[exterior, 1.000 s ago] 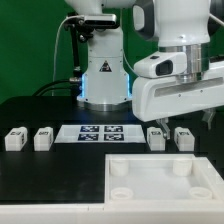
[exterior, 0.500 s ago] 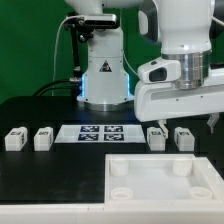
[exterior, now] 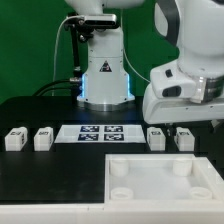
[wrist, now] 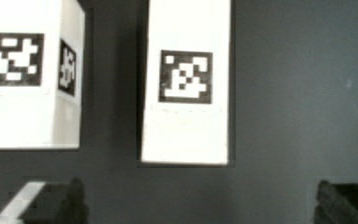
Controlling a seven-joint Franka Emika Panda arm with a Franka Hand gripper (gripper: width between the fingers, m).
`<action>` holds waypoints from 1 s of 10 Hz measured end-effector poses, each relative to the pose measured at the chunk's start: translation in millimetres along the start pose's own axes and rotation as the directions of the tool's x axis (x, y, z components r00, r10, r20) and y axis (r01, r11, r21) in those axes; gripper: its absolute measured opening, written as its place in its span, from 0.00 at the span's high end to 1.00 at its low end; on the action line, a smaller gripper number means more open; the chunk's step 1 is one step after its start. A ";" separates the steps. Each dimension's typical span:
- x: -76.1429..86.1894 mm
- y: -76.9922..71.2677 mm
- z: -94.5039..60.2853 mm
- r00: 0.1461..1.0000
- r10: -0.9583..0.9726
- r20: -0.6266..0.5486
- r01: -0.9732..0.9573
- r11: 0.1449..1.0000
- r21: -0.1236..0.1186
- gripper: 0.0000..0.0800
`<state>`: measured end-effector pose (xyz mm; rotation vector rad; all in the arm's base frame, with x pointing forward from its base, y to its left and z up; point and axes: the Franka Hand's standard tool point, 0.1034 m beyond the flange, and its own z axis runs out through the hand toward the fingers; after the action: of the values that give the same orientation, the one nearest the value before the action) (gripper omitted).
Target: Assemble one leg
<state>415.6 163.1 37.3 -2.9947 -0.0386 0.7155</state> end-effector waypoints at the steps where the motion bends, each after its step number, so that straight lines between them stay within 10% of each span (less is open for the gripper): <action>1: -2.6 -0.4 2.1 0.996 -0.003 0.092 0.004 1.000 -0.005 0.19; 4: -5.6 1.8 4.5 0.935 0.004 0.356 0.002 1.000 -0.016 0.19; 10: -14.2 -3.7 35.7 0.933 0.003 0.360 0.007 1.000 -0.027 0.19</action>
Offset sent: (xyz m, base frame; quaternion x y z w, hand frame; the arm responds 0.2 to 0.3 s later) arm 0.0000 0.0000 0.0000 0.0000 -0.2667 0.0000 0.9638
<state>386.7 168.2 12.2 -2.8421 -0.0695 1.2637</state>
